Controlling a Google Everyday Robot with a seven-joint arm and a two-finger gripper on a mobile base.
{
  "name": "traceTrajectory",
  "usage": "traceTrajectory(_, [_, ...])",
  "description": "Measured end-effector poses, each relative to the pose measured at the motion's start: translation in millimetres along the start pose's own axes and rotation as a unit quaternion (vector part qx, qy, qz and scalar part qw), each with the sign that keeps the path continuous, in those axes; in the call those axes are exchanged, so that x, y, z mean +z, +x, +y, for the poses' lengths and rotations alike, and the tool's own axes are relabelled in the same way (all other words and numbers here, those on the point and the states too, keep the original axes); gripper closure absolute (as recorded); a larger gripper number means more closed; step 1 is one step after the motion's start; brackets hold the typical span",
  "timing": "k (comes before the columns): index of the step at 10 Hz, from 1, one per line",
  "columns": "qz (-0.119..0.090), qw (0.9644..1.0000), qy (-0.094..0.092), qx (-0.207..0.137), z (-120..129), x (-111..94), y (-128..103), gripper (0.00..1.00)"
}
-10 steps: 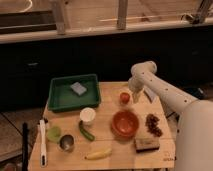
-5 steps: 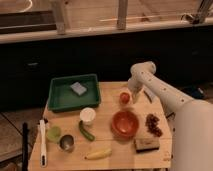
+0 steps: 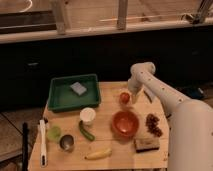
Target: Place apple in paper cup
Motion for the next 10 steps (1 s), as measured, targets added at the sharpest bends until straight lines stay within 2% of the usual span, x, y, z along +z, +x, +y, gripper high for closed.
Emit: traceTrajectory(10, [-0.014, 0.9999, -0.005, 0.002, -3.8, 11.5, 2.2, 0.20])
